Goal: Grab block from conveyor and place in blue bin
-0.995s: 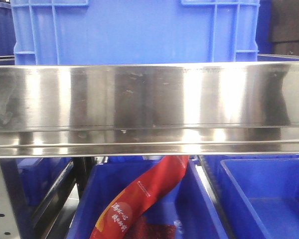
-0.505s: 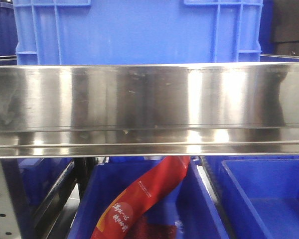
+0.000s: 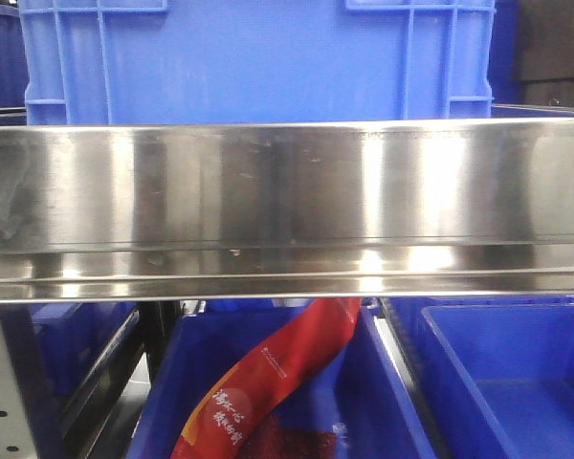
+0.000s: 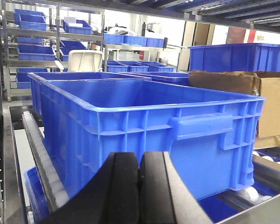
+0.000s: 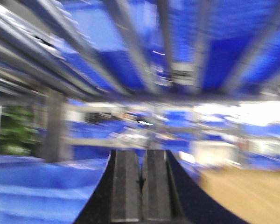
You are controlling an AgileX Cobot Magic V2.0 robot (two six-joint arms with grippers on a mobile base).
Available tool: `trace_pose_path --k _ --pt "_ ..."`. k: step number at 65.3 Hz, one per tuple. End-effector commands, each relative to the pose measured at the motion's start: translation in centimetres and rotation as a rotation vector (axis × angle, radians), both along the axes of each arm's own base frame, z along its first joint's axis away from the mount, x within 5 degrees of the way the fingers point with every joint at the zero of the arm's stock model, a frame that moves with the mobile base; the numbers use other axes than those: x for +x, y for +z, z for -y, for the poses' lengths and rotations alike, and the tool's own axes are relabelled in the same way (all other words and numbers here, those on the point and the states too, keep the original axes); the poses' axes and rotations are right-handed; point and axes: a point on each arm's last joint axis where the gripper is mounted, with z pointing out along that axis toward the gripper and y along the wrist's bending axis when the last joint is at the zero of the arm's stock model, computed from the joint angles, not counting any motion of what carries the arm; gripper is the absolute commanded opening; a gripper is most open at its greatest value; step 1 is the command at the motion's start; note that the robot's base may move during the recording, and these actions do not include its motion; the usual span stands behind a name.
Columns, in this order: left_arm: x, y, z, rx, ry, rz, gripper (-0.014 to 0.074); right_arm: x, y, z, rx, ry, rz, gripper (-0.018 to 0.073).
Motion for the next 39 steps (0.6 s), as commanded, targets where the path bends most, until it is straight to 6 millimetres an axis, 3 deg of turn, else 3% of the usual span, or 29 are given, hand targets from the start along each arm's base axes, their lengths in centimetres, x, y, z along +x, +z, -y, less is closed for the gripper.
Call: trace_pose_path --k 1,19,28,39 --pt "0.0 0.2 -0.1 -0.020 0.006 0.017 -0.0111 -0.1 -1.8 0.5 -0.004 -0.083 -0.010 -0.0161" --pt "0.0 0.2 -0.1 -0.020 0.006 0.017 -0.0111 -0.2 -8.9 0.8 -0.039 -0.149 -0.118 -0.0161" --pt "0.0 0.2 -0.1 -0.021 0.006 0.019 -0.0111 -0.1 -10.1 0.6 -0.075 -0.139 -0.232 -0.0161" --pt "0.0 0.2 -0.1 -0.021 0.006 0.019 -0.0111 -0.1 -10.1 0.6 -0.088 -0.141 -0.236 -0.0161"
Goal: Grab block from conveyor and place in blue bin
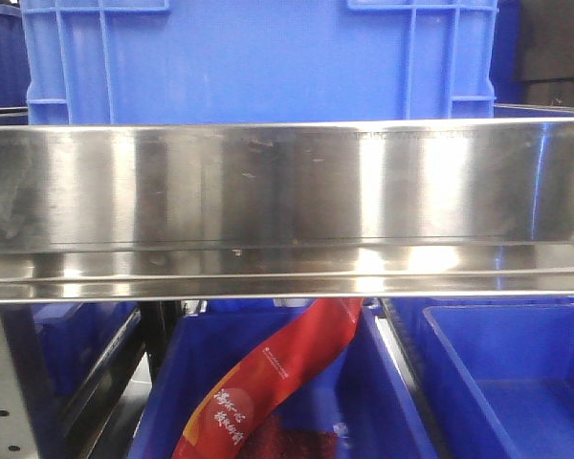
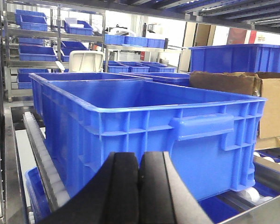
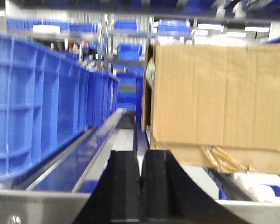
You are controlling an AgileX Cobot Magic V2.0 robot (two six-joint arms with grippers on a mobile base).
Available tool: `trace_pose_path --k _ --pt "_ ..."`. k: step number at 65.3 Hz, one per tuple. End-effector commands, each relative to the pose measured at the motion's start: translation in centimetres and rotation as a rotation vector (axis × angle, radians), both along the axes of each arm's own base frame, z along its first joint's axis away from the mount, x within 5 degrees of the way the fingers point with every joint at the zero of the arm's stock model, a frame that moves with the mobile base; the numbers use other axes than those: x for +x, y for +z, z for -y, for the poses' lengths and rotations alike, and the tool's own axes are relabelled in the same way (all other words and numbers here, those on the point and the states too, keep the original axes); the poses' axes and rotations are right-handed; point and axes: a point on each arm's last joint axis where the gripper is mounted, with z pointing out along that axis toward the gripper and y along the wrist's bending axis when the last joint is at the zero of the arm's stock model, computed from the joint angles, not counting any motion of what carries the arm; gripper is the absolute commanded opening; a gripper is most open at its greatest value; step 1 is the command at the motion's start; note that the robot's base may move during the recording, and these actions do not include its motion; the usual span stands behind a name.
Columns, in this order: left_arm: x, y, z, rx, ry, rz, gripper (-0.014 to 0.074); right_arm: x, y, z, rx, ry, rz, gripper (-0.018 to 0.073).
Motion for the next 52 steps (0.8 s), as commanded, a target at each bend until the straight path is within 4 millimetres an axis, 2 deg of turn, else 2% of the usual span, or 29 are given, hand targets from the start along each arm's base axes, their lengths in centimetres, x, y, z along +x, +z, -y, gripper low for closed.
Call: trace_pose_path --k 1,52 --pt "-0.05 0.21 -0.09 -0.020 0.006 0.017 -0.0111 -0.07 0.08 0.03 -0.005 -0.006 0.011 -0.0161" --pt "-0.05 0.21 -0.09 -0.020 0.006 0.017 -0.0111 -0.06 0.02 0.02 0.027 0.000 0.004 -0.0161"
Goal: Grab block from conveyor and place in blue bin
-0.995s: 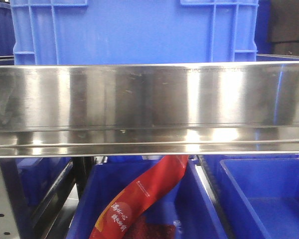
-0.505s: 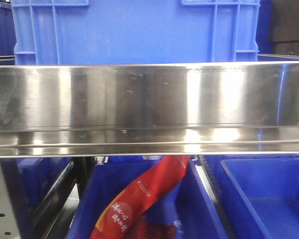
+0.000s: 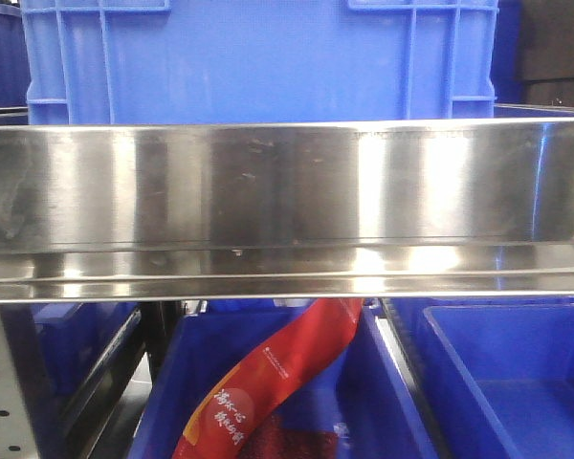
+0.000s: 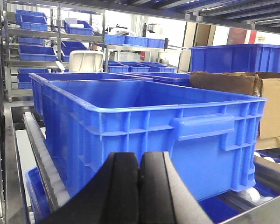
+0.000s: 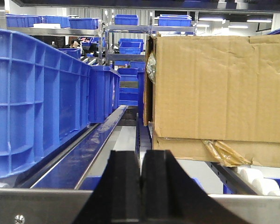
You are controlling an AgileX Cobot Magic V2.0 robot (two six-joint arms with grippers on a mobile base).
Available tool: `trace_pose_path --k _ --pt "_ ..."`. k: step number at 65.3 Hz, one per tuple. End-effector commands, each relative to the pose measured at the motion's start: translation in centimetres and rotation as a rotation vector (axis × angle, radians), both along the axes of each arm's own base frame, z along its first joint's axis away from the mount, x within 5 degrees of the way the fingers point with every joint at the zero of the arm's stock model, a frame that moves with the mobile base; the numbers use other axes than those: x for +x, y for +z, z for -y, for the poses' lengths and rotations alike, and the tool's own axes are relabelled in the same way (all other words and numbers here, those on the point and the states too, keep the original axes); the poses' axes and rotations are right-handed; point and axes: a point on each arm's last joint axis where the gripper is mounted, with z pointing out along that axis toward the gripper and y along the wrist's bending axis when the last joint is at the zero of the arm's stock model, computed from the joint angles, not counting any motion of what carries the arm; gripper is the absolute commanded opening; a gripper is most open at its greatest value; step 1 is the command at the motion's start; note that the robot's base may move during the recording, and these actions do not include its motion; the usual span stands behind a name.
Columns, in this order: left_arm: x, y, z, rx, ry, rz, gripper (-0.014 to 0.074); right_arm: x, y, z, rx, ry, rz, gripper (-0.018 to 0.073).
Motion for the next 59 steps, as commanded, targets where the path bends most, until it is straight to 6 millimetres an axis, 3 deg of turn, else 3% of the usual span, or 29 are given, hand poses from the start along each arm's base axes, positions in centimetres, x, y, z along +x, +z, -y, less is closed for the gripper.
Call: trace_pose_path --k 1,14,22,29,44,59 --pt "0.0 0.2 -0.1 -0.020 0.005 0.015 -0.0111 0.0 0.1 0.0 -0.002 -0.006 0.012 -0.0161" --pt "0.0 0.2 -0.1 -0.020 0.005 0.015 -0.0111 0.0 0.1 0.0 -0.002 -0.006 0.012 -0.0161" --pt "-0.1 -0.8 -0.2 0.003 0.012 0.001 -0.0111 0.0 0.1 0.0 -0.002 -0.006 0.012 -0.0161" --pt "-0.5 -3.0 -0.7 0.022 0.055 -0.015 -0.0111 0.0 0.1 0.0 -0.002 -0.006 0.012 -0.0161" --pt "-1.2 -9.6 -2.3 0.120 0.242 -0.045 -0.0111 0.0 0.1 0.0 -0.002 -0.006 0.012 -0.0161" --pt "-1.8 -12.8 -3.5 0.056 0.417 -0.051 -0.0111 0.0 0.1 0.0 -0.002 -0.006 0.012 -0.0161"
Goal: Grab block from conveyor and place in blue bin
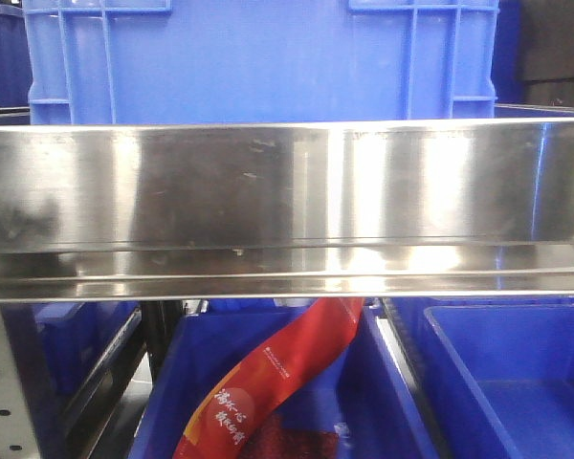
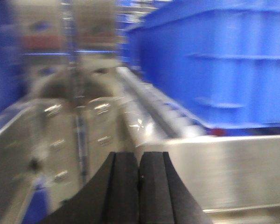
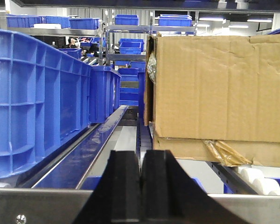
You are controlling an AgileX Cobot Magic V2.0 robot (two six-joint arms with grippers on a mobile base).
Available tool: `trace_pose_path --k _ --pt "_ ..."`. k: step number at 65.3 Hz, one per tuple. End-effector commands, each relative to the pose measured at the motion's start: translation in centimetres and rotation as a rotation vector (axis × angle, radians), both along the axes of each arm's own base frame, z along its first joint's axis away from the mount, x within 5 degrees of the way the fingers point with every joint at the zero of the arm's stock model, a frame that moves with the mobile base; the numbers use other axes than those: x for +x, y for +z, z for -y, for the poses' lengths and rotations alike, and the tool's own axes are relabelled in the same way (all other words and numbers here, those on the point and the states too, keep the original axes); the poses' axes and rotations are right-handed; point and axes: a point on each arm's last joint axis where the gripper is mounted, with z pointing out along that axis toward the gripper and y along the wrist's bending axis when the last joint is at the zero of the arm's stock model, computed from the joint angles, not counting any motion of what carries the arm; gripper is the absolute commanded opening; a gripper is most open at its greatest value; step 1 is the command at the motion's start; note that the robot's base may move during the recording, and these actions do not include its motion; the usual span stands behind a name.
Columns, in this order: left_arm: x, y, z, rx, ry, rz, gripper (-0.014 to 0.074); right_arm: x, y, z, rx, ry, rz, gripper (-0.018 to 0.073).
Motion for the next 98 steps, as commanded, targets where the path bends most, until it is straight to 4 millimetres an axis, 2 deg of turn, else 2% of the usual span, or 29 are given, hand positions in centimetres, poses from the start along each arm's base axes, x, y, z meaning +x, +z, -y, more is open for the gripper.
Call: trace_pose_path --k 1,14,69,98 --pt "-0.07 -0.15 -0.27 -0.014 0.046 0.040 -0.0111 -0.05 0.09 0.03 -0.005 -0.007 0.012 -0.0161" --pt "-0.09 0.34 -0.34 -0.006 0.057 0.095 -0.0111 -0.05 0.09 0.03 -0.005 -0.007 0.012 -0.0161" --pt "-0.09 0.34 -0.34 -0.006 0.057 0.095 -0.0111 -0.05 0.09 0.03 -0.005 -0.007 0.012 -0.0161" --pt "-0.09 0.40 -0.69 -0.004 0.118 0.102 -0.0111 -0.05 0.09 0.03 -0.005 -0.007 0.012 -0.0161"
